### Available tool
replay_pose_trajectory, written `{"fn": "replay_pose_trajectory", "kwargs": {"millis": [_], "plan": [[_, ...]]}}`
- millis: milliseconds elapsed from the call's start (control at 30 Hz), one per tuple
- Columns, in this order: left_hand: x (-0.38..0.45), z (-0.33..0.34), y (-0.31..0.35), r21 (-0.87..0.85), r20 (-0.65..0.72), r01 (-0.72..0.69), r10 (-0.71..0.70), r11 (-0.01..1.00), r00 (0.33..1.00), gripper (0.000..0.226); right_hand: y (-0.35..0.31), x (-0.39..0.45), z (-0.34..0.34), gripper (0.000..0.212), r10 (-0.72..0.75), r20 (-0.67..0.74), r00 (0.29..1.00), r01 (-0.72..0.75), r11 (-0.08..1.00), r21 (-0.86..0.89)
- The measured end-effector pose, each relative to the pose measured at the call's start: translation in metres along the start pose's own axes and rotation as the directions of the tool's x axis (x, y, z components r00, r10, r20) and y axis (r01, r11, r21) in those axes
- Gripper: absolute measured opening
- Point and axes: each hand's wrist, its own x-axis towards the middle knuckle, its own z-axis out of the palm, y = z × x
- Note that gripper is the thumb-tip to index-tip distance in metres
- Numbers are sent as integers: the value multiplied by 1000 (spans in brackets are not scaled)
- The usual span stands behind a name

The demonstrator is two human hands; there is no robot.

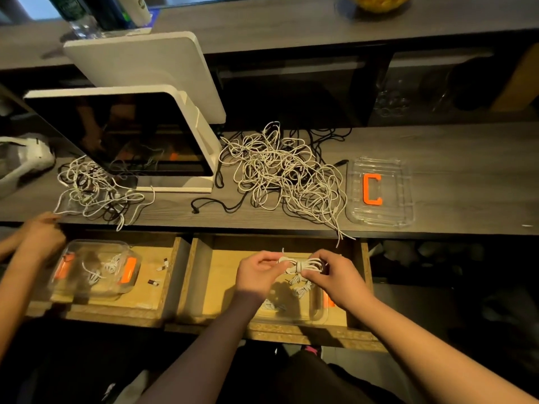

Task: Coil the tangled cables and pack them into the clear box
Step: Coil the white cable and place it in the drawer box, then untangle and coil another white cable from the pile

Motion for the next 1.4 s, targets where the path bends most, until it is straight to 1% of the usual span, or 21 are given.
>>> {"fn": "replay_pose_trajectory", "kwargs": {"millis": [67, 133, 200, 267, 333, 433, 533, 600, 667, 733, 767, 833, 900, 967, 1033, 1067, 1100, 1133, 1200, 1300, 1400], "plan": [[5, 7, -15, 46, 14, 13, -14, 999, 1000, 18, 12, 3, 6, 12, 39, 24, 999, -38, 997, -65], [14, 12, -28, 103, 32, 30, -33, 994, 999, 19, 20, 9, 9, 15, 69, 61, 996, -60, 988, -144], [21, 16, -36, 136, 61, 52, -61, 989, 996, 17, 26, 14, 11, 30, 96, 76, 992, -80, 977, -200], [26, 18, -38, 103, 82, 110, -118, 989, 990, 15, 32, 19, 11, 52, 139, 73, 988, -121, 969, -215], [31, 17, -41, 78, 80, 184, -190, 980, 979, 13, 36, 21, 9, 63, 176, 59, 983, -160, 965, -208], [39, 17, -45, 127, 99, 224, -237, 966, 966, 11, 41, 22, 2, 56, 202, -13, 979, -201, 960, -193], [49, 25, -45, 157, 117, 246, -265, 956, 957, 12, 46, 28, -9, 41, 209, -151, 966, -234, 957, -170], [59, 31, -38, 181, 139, 224, -251, 958, 958, 14, 48, 38, -15, 32, 203, -232, 951, -239, 961, -142], [72, 36, -29, 236, 162, 156, -198, 959, 967, 13, 48, 51, -20, 28, 211, -260, 942, -248, 961, -122], [86, 41, -19, 355, 182, -4, -65, 935, 981, 10, 49, 63, -22, 26, 236, -258, 937, -272, 956, -114], [93, 43, -12, 422, 199, -99, 15, 901, 980, 12, 49, 69, -23, 25, 247, -253, 936, -283, 952, -117], [109, 47, 2, 518, 255, -269, 153, 812, 955, 17, 46, 81, -24, 20, 255, -243, 936, -291, 948, -125], [125, 51, 16, 585, 335, -393, 230, 710, 914, 19, 42, 94, -23, 18, 266, -222, 938, -303, 941, -152], [142, 57, 27, 654, 404, -503, 301, 566, 864, 20, 36, 106, -20, 22, 273, -189, 943, -314, 918, -241], [159, 61, 33, 689, 490, -608, 366, 395, 791, 24, 35, 120, -17, 24, 232, -181, 956, -276, 919, -281], [167, 62, 35, 692, 536, -650, 378, 316, 755, 29, 36, 127, -15, 24, 206, -175, 963, -250, 924, -288], [175, 63, 36, 690, 573, -676, 377, 257, 728, 34, 38, 133, -14, 23, 193, -162, 968, -234, 925, -299], [182, 63, 36, 690, 595, -688, 366, 223, 716, 40, 40, 139, -13, 23, 179, -149, 972, -219, 923, -316], [191, 62, 32, 704, 610, -682, 320, 200, 724, 45, 45, 147, -9, 28, 168, -122, 978, -201, 919, -341], [199, 63, 21, 715, 638, -681, 254, 155, 727, 47, 54, 152, -1, 36, 181, -84, 980, -199, 900, -389], [205, 60, 12, 717, 655, -687, 227, 115, 721, 46, 65, 159, 4, 33, 226, -64, 972, -233, 894, -382]]}}
